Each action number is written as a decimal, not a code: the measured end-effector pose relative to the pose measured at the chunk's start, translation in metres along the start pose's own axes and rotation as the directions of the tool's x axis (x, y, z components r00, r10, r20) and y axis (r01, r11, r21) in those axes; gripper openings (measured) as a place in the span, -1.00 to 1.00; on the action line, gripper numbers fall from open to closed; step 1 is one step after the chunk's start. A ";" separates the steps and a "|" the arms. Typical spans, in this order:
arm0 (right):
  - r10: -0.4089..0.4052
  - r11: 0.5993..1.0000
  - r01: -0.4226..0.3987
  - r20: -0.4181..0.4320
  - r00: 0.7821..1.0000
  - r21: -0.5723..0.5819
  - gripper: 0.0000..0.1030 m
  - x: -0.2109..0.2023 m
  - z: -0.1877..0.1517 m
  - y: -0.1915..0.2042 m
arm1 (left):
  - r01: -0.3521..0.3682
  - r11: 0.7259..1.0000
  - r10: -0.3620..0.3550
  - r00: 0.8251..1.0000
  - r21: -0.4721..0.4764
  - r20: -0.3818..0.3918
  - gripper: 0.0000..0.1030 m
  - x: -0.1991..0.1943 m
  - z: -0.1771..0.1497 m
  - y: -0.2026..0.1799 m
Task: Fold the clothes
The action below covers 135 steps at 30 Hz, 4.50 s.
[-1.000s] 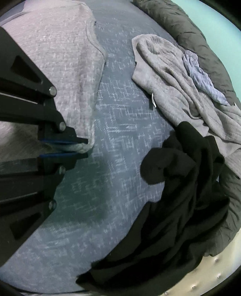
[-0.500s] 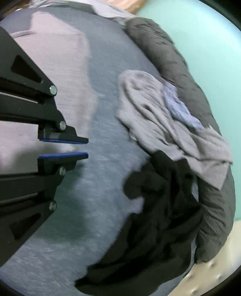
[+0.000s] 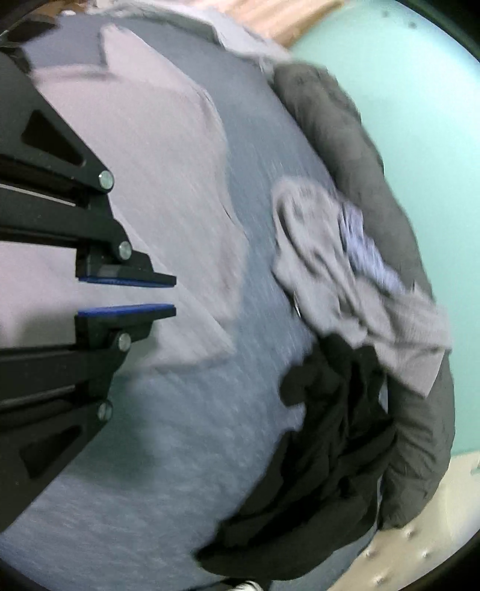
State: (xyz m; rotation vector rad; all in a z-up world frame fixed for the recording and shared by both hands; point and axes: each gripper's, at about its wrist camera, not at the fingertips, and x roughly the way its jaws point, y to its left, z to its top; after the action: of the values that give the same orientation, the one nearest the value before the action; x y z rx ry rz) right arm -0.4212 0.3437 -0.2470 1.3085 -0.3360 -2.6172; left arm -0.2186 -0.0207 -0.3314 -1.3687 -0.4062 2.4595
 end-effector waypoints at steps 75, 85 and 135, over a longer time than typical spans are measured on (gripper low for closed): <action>0.193 0.977 -0.191 -0.021 0.981 0.093 0.25 -0.074 -0.195 0.052 | -0.125 0.958 0.212 0.915 -0.259 0.343 -0.86 -0.219 0.159 0.149; 0.177 0.969 -0.177 0.015 0.984 0.171 0.28 -0.091 -0.192 0.010 | 0.044 0.998 -0.052 0.954 0.035 0.294 -0.87 -0.157 0.187 -0.054; 0.247 0.962 -0.226 -0.131 0.960 0.154 -0.07 -0.055 -0.219 0.014 | -0.211 0.969 0.229 0.962 0.127 -0.148 0.08 -0.011 -0.013 -0.011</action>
State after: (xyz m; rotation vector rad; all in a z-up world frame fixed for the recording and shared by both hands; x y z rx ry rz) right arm -0.2118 0.3202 -0.3289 1.4011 -0.6180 -2.3182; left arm -0.2008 -0.0133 -0.3248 -1.6288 -0.0826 2.4738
